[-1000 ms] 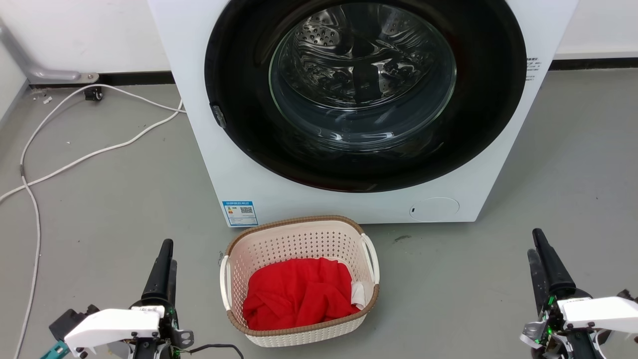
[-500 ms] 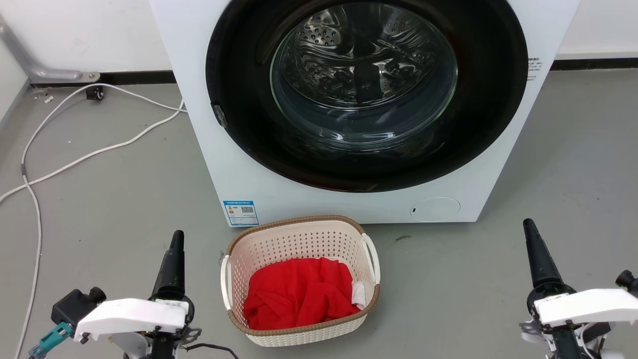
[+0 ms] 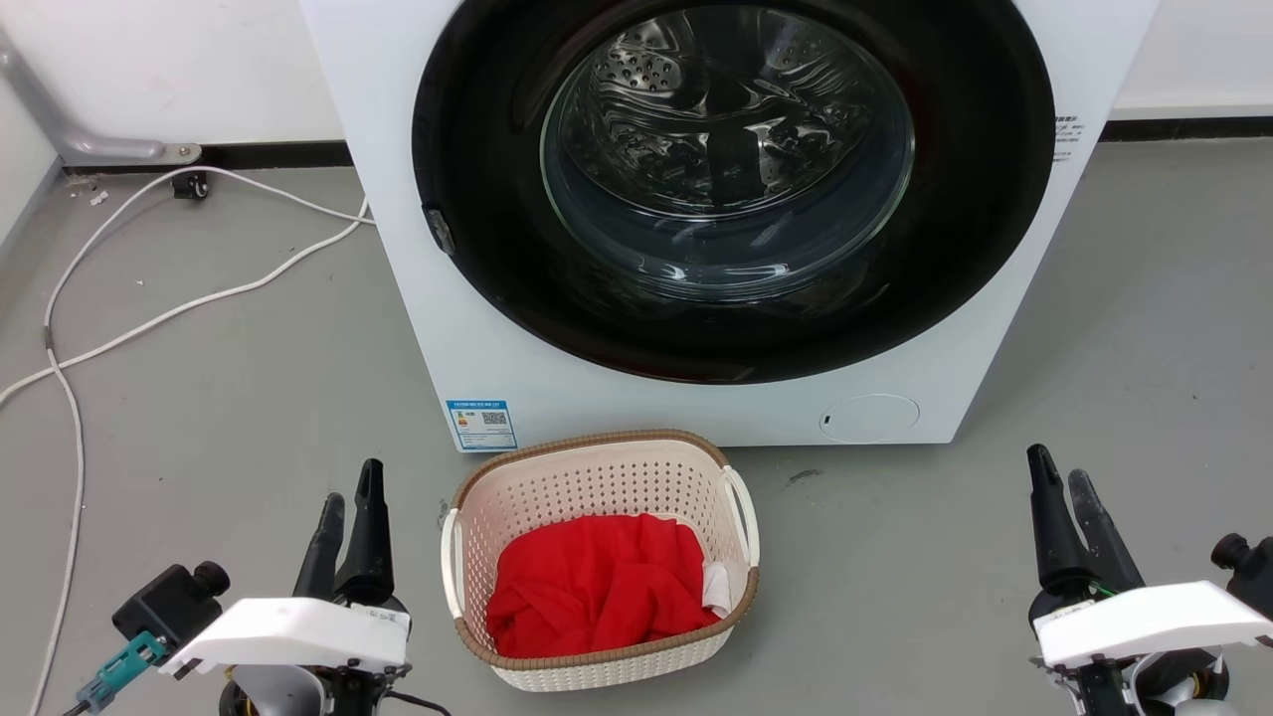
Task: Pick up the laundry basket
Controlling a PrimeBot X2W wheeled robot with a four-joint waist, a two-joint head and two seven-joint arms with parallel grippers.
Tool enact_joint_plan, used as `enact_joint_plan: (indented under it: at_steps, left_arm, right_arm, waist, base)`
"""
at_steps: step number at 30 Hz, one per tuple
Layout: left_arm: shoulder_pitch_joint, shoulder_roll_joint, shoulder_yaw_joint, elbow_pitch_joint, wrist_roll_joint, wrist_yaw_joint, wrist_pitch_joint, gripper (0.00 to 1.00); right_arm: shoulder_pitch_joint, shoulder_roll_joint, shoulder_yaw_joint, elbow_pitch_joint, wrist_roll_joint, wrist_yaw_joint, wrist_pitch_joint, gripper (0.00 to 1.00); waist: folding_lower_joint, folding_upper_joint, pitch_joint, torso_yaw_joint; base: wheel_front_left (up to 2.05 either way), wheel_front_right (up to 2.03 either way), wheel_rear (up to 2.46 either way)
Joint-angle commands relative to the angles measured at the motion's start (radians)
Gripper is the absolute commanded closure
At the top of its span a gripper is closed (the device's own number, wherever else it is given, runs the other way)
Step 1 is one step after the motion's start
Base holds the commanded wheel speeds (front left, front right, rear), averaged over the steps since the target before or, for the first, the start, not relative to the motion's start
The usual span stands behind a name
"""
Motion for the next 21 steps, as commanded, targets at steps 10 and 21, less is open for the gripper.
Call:
enact_joint_plan:
  at_steps: [10,21]
  left_arm:
    - [0.014,0.005,0.002,-0.046,0.162,-0.006,-0.044,0.0]
    - [0.03,0.006,-0.006,-0.05,0.291,-0.002,-0.076,0.0]
  right_arm:
    - [0.016,-0.002,0.018,-0.066,-0.18,0.0,-0.045,0.0]
    - [0.032,-0.001,0.022,-0.082,-0.316,0.0,-0.077,0.0]
  waist:
    - [0.0,0.0,0.0,0.001]
    - [0.0,0.0,-0.002,0.002]
  base:
    - [0.0,0.0,0.0]
    - [0.0,0.0,0.0]
